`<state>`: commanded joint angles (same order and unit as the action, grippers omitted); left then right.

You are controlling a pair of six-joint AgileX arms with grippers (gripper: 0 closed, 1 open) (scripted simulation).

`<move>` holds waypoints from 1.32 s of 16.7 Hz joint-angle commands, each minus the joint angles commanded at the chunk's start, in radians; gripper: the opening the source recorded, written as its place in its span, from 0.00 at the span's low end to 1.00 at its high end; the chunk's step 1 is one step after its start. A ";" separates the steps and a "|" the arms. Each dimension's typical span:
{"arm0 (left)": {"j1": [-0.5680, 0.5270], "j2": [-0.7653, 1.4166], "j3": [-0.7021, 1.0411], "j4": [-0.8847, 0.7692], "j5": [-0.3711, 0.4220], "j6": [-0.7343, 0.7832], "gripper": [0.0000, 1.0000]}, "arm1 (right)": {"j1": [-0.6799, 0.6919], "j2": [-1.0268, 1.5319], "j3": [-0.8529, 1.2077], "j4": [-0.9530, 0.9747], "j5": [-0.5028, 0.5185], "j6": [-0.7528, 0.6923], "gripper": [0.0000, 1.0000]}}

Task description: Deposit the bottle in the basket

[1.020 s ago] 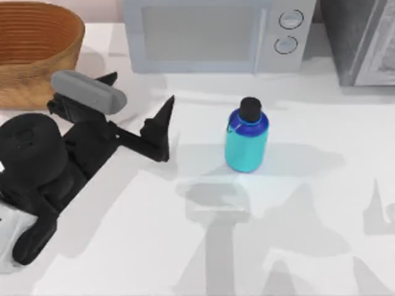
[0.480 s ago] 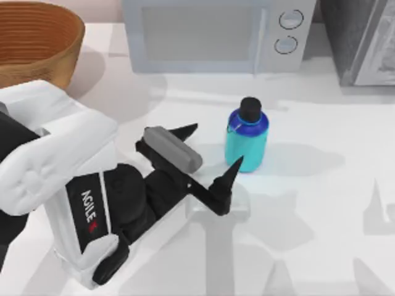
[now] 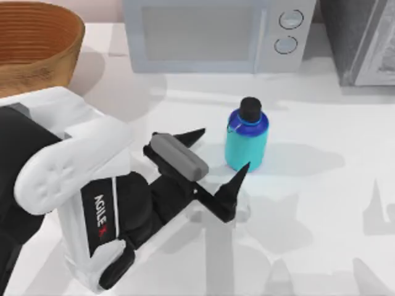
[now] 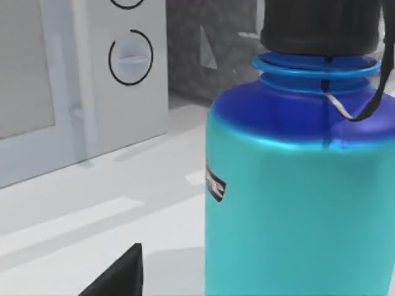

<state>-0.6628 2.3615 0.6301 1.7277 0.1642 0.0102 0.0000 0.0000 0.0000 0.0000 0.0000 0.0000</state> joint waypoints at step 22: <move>-0.034 0.063 0.301 -0.234 -0.027 0.000 0.55 | 0.000 0.000 0.000 0.000 0.000 0.000 1.00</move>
<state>-0.6965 2.4242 0.9308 1.4940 0.1369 0.0098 0.0000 0.0000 0.0000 0.0000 0.0000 0.0000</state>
